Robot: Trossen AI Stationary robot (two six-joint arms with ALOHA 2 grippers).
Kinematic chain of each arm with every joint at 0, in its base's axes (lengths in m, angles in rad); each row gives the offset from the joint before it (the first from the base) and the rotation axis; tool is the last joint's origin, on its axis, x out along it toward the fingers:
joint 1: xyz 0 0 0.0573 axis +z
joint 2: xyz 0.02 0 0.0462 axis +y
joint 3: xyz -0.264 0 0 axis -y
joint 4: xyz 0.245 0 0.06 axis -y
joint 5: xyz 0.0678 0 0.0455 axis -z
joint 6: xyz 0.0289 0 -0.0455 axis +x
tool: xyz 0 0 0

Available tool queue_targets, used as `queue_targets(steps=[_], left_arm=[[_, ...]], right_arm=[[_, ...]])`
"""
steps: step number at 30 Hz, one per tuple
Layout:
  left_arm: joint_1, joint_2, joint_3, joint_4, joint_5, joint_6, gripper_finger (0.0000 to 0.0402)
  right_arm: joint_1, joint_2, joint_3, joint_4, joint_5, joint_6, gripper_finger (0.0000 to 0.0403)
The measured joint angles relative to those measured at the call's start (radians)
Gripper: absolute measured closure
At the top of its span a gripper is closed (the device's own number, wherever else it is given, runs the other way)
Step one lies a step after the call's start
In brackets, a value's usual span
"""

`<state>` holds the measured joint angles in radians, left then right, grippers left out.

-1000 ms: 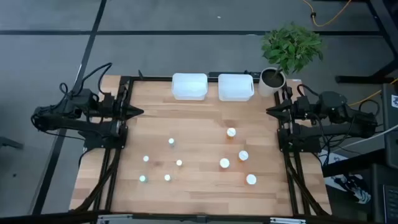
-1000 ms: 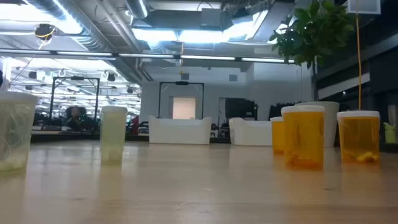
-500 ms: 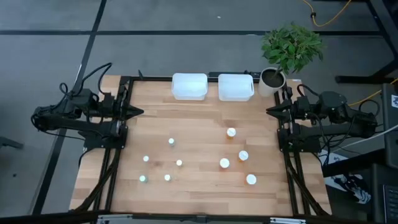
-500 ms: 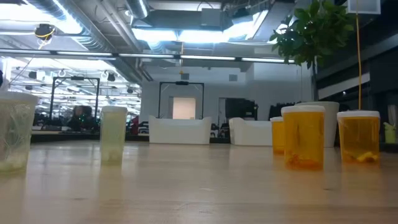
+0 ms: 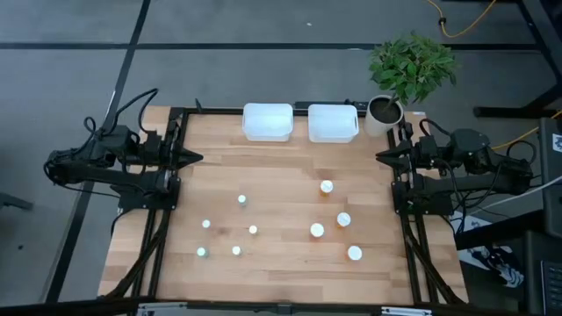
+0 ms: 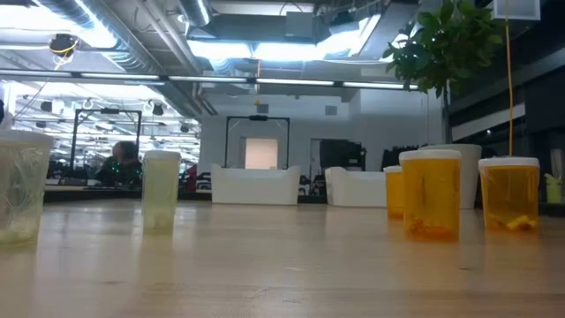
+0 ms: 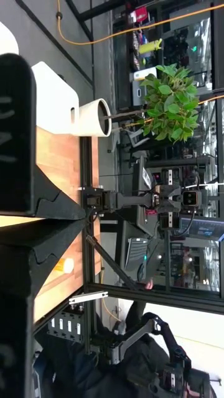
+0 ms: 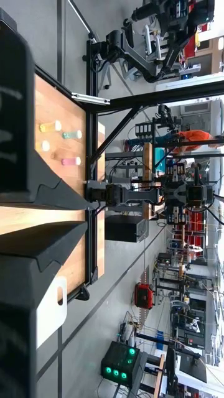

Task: Pick and place medicine bottles into bin by pill shape (circle, oval)

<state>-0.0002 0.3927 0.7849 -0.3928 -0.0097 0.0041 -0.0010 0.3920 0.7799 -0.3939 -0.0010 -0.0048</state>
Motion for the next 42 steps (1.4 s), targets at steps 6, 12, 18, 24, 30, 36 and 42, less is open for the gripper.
queue_targets(steps=[6,12,18,24,30,36,42], left_arm=[[0.000,0.000,0.000,0.000,0.000,0.000,0.0401],[0.000,0.000,0.000,0.000,0.000,0.000,0.0401],[0.000,0.000,0.000,0.000,0.000,0.000,0.0401],[0.000,0.000,0.000,0.000,0.000,0.000,0.0401],[0.000,0.000,0.000,0.000,0.000,0.000,0.0401],[0.000,0.000,0.000,0.000,0.000,0.000,0.0401],[0.000,0.000,0.000,0.000,0.000,0.000,0.0401]], right_arm=[[0.000,0.000,0.000,0.000,0.000,0.000,0.0360],[0.000,0.000,0.000,0.000,0.000,0.000,0.0360],[0.000,0.000,0.000,0.000,0.000,0.000,0.0360],[0.000,0.000,0.000,0.000,0.000,0.000,0.0360],[0.000,0.000,0.000,0.000,0.000,0.000,0.0360],[0.000,0.000,0.000,0.000,0.000,0.000,0.0360],[0.000,0.001,-0.001,0.018,0.000,0.002,0.0360]])
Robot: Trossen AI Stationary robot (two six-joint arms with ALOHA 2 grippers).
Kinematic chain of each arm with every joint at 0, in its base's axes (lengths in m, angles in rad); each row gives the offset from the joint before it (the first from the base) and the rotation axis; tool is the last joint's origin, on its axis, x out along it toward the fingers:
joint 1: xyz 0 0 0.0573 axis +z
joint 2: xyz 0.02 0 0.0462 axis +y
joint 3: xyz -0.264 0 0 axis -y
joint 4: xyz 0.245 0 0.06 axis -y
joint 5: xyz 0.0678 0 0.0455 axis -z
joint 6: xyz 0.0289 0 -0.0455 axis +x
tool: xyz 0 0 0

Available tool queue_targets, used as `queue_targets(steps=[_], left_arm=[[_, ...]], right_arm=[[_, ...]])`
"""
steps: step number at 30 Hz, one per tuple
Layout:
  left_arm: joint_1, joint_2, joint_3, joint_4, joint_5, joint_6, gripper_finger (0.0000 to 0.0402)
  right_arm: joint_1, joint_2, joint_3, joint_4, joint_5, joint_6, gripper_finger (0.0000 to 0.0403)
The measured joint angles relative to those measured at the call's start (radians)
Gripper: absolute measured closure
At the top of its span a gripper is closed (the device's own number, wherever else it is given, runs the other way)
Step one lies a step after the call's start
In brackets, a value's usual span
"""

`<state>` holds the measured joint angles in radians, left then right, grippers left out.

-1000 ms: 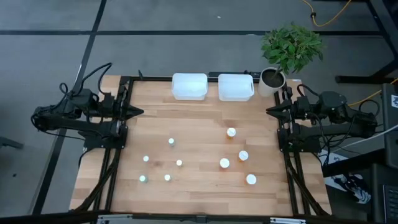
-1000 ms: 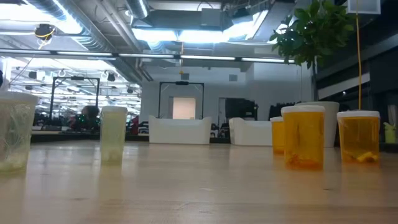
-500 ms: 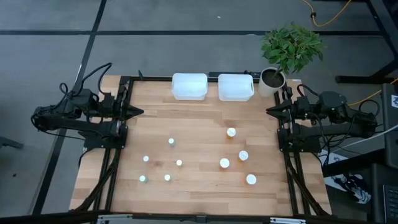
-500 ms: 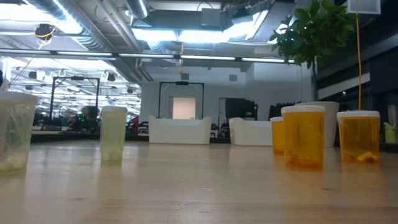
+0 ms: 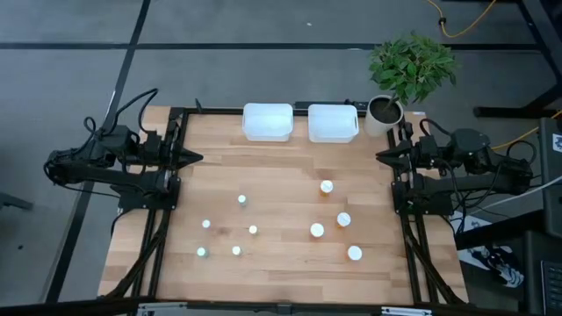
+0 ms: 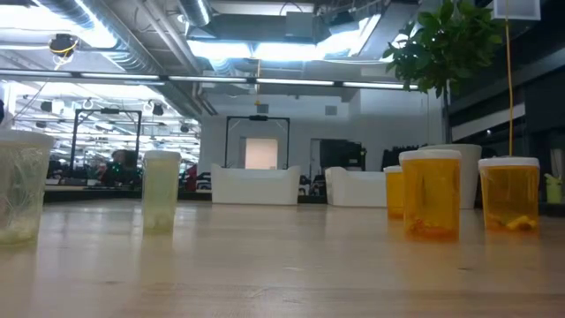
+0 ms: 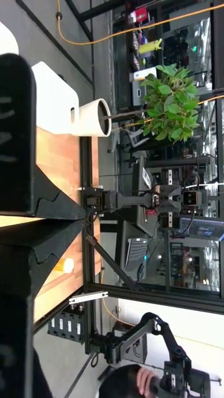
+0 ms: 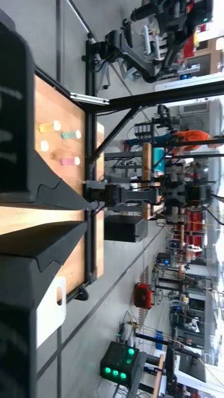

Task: Pick and place medicine bottles into bin by pill shape (circle, oval)

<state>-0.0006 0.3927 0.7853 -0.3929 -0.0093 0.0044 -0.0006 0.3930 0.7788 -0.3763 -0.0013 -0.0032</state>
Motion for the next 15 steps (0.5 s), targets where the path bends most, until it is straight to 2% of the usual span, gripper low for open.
queue_targets(steps=[5,15], left_arm=[[0.000,0.000,0.000,0.000,0.000,0.000,0.0401],[0.000,0.000,0.000,0.000,0.000,0.000,0.0401]], right_arm=[[0.000,0.016,0.000,0.089,-0.001,0.062,0.0360],[0.000,0.024,0.000,0.097,0.000,0.102,0.0360]])
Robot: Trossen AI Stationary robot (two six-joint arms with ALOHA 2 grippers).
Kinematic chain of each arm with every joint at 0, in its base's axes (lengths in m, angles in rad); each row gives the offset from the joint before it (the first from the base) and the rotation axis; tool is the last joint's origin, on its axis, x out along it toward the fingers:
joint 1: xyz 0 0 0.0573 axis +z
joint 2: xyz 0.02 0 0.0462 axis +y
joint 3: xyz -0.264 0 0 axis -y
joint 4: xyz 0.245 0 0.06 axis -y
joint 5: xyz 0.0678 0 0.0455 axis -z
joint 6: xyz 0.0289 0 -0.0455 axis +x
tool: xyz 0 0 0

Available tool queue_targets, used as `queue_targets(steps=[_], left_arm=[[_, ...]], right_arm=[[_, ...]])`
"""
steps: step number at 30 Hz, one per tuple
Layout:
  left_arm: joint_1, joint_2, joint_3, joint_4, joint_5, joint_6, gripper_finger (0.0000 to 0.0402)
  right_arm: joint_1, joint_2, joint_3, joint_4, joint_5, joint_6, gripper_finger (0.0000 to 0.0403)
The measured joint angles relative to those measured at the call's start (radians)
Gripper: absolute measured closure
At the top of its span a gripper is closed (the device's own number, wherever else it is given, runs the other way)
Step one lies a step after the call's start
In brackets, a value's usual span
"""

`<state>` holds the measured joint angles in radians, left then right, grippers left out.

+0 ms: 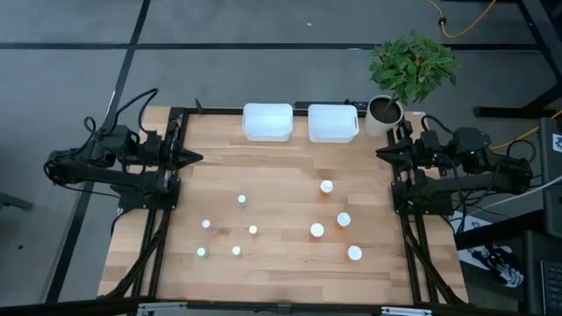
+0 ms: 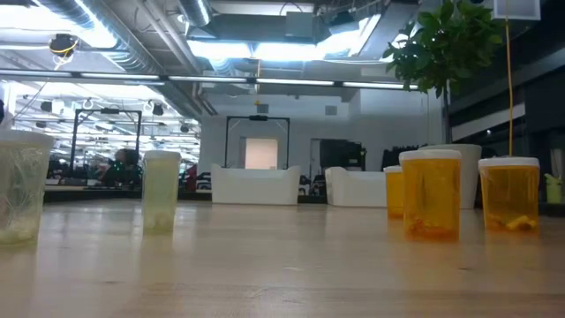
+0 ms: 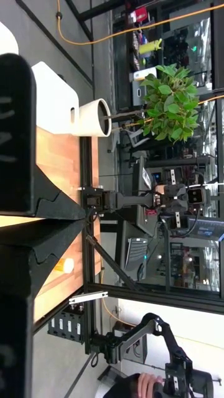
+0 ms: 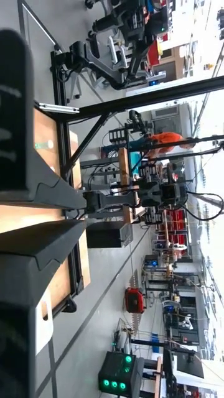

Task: Pick and place medicine bottles into bin by pill shape (circle, oval)
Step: Put the orange capsule bottle into the right white bin

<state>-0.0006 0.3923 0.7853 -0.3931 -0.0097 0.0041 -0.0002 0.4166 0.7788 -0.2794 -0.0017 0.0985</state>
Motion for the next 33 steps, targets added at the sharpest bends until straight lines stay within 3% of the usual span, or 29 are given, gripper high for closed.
queue_targets(steps=[28,33], left_arm=[[0.000,-0.001,0.001,0.043,-0.032,0.000,0.0401],[0.000,0.001,0.001,0.049,-0.031,0.000,0.0401]], right_arm=[[0.000,0.001,0.000,-0.002,0.000,0.085,0.0359],[0.000,0.001,0.000,-0.002,-0.019,0.083,0.0332]])
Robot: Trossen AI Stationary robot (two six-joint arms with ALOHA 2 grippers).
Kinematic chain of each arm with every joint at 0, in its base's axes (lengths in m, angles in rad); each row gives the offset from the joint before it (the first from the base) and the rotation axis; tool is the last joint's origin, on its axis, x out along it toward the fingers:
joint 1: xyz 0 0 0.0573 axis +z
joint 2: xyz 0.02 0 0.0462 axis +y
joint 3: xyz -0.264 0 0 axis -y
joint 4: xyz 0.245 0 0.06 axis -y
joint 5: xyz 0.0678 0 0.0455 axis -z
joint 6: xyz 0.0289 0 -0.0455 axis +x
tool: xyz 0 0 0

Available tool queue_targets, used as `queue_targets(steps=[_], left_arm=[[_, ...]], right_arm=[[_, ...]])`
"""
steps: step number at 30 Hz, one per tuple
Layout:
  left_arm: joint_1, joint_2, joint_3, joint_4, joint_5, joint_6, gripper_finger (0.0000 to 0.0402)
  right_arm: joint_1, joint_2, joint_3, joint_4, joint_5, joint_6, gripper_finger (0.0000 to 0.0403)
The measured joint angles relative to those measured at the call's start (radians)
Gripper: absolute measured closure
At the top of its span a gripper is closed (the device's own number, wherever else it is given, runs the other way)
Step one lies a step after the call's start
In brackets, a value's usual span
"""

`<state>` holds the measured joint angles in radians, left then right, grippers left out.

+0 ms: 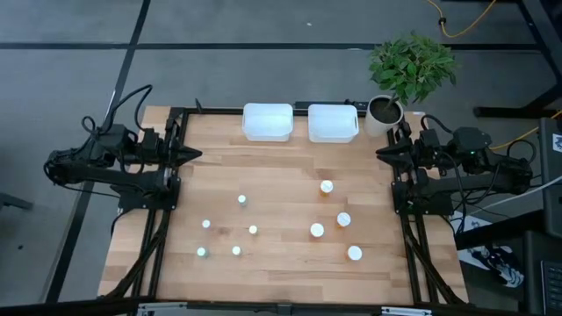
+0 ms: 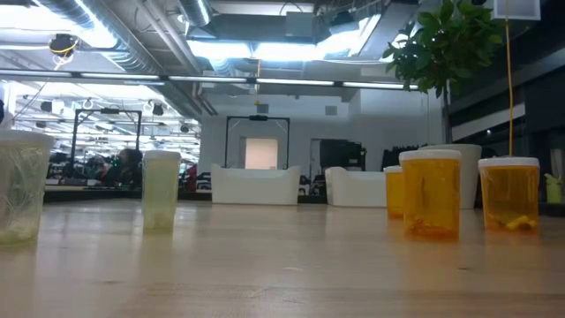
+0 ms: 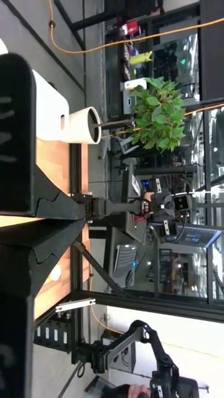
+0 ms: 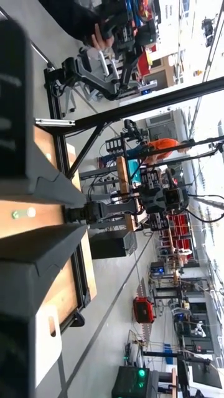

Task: Pick and place medicine bottles into bin by pill shape (circle, oval)
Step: Put the orange capsule bottle into the right white bin

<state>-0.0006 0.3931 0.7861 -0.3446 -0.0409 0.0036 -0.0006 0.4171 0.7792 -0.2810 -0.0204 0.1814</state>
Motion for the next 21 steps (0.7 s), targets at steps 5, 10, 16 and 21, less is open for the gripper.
queue_targets(steps=[5,10,16,21], left_arm=[[0.000,0.014,0.000,0.001,-0.006,-0.049,0.0375],[0.000,0.014,0.000,0.001,-0.060,-0.021,0.0313],[0.000,0.013,0.000,0.001,-0.076,-0.019,0.0241],[0.000,0.013,0.000,0.001,-0.103,-0.019,0.0206]], right_arm=[[0.000,0.000,0.000,0.000,0.000,-0.003,0.0274],[0.000,0.000,0.000,0.000,0.000,-0.004,0.0233],[0.000,0.000,0.000,0.000,0.000,-0.002,0.0220],[0.000,0.012,0.003,0.001,0.000,0.018,0.0220]])
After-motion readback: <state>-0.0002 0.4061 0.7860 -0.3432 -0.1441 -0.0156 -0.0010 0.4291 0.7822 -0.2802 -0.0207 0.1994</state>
